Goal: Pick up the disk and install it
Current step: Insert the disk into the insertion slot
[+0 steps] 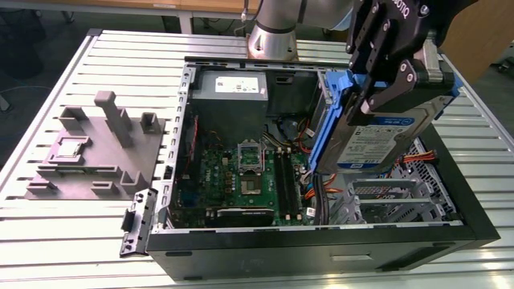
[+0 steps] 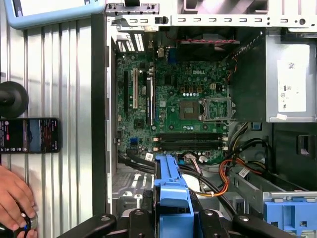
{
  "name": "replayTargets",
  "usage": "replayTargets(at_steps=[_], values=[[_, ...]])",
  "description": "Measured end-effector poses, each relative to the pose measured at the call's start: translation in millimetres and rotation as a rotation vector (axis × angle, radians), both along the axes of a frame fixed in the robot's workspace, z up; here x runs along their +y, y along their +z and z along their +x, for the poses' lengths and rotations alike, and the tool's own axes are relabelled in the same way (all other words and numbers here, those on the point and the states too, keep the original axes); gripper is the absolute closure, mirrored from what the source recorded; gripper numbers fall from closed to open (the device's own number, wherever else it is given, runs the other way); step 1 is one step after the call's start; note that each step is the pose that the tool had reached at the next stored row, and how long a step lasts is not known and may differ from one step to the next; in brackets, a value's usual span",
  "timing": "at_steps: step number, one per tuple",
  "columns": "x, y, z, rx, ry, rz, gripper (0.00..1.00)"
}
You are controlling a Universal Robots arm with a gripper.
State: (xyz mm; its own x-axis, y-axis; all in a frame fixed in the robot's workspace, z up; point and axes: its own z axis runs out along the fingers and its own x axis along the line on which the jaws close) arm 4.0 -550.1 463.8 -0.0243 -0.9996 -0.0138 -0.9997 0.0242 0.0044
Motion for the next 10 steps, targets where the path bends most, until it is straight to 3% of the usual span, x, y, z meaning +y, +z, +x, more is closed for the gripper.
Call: replayTargets(at_steps=[6,10], values=[[-1.9,-0.9,13.9,0.0002,0.000,-0.0003,0.63],[-11.4,-3.2,17.2,0.0002,0.000,-0.0001,0.63]])
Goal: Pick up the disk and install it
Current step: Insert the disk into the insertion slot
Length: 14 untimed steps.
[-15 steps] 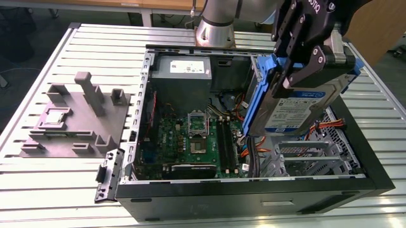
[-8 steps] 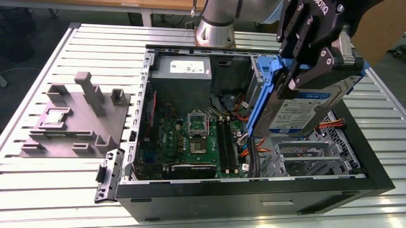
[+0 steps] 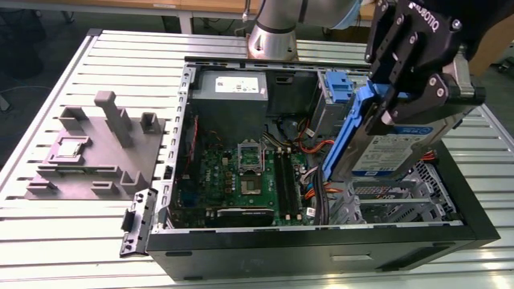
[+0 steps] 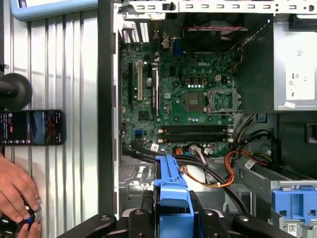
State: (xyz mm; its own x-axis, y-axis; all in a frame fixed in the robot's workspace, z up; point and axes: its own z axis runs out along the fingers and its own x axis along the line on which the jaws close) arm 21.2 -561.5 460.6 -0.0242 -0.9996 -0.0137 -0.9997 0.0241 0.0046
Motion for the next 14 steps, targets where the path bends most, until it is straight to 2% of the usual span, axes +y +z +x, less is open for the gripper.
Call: replayTargets(at_steps=[4,9,14], values=[[-4.1,-2.3,10.3,0.0000,0.000,0.0001,0.63],[-4.6,-5.9,30.7,0.0000,0.000,0.0001,0.63],[-4.7,-11.4,44.3,0.0000,0.001,0.0000,0.63]])
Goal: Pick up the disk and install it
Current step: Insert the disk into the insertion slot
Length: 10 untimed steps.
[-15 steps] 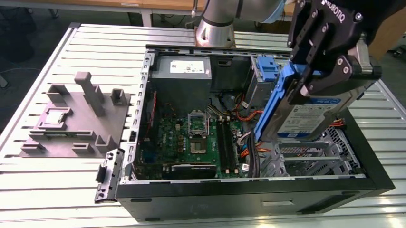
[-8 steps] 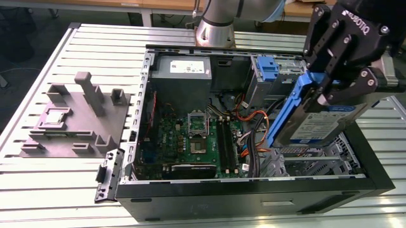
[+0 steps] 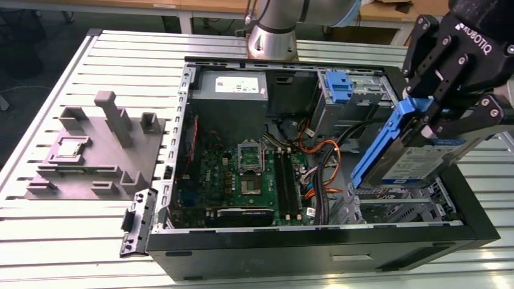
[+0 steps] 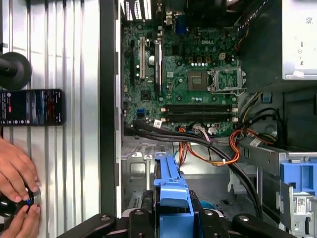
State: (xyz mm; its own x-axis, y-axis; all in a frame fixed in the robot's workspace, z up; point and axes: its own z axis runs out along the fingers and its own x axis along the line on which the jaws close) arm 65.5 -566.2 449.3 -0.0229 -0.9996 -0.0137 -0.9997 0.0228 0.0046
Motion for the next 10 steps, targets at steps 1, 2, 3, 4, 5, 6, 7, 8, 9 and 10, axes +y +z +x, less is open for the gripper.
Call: replayTargets(at_steps=[1,2,3,4,5,6,7,8,9,10], values=[[0.0,-0.7,1.5,0.0000,0.000,0.0000,0.63],[-0.1,-1.3,2.2,0.0000,0.000,-0.0001,0.63],[-0.5,-2.1,2.4,0.0000,0.000,0.0000,0.63],[-1.1,-2.9,2.7,0.0000,0.000,-0.0001,0.63],[-1.5,-4.0,3.2,0.0000,0.000,0.0001,0.63],[-1.6,-4.9,4.0,0.0001,0.000,0.0000,0.63],[-1.7,-6.0,4.7,0.0001,0.000,0.0001,0.63],[-1.8,-7.0,5.2,0.0002,0.000,0.0000,0.63],[-2.0,-7.9,5.4,0.0003,0.000,0.0000,0.63],[-2.4,-8.8,5.6,0.0003,0.000,0.0000,0.63]])
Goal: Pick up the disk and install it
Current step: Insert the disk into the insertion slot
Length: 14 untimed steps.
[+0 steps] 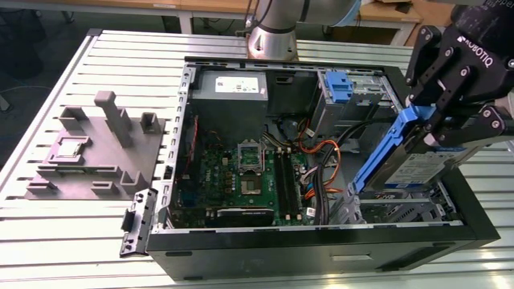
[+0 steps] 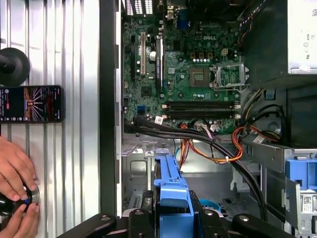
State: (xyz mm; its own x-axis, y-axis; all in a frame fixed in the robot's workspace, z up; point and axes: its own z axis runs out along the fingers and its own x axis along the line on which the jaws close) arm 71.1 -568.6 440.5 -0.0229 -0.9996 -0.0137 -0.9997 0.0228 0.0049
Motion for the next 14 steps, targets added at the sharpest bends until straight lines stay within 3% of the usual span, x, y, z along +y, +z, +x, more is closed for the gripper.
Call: replayTargets(at_steps=[14], values=[[-4.3,-13.4,2.5,0.0004,0.000,-0.0001,0.63]])
